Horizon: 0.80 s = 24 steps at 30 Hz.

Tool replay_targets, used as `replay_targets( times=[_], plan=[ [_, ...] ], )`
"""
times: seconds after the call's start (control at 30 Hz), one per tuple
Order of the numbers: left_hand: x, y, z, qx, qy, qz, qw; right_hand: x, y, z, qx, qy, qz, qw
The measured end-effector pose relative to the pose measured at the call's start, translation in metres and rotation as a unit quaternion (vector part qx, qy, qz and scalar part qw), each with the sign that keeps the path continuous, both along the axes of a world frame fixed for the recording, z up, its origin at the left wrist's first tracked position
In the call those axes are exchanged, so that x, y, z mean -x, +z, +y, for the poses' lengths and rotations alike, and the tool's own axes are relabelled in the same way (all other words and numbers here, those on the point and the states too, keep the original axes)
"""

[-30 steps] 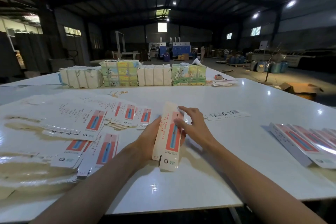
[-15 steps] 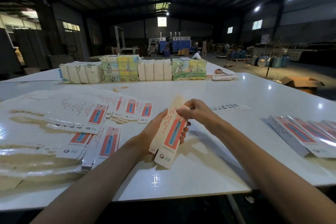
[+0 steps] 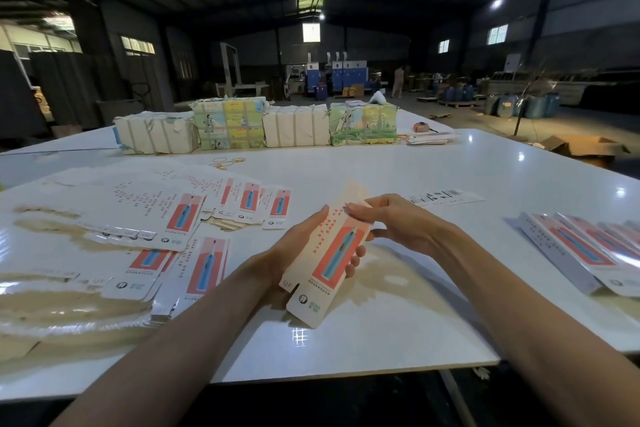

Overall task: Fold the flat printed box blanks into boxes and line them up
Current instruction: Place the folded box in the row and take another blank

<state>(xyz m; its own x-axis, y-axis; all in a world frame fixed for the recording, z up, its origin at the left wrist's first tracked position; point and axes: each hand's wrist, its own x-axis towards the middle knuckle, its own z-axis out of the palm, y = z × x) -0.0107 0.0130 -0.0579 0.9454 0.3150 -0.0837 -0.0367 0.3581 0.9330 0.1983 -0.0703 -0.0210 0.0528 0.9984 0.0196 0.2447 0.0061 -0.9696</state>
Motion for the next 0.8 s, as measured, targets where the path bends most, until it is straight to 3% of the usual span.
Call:
replay_targets(
  times=[0.4,0.57,0.67,0.8],
  plan=[
    [-0.017,-0.005,0.007,0.048,-0.024,-0.022,0.998,0.009,-0.002,-0.001,-0.094,0.029,0.166,0.981],
    [-0.014,-0.003,0.006,0.23,-0.057,-0.113,0.965,0.017,0.0,0.003,-0.158,-0.03,0.257,0.953],
    [-0.01,0.0,0.002,0.274,-0.025,-0.138,0.951,0.024,-0.007,0.003,-0.137,-0.036,0.187,0.972],
    [-0.012,-0.001,0.003,0.232,0.084,-0.133,0.96,0.035,-0.017,0.004,-0.161,-0.039,0.121,0.979]
  ],
)
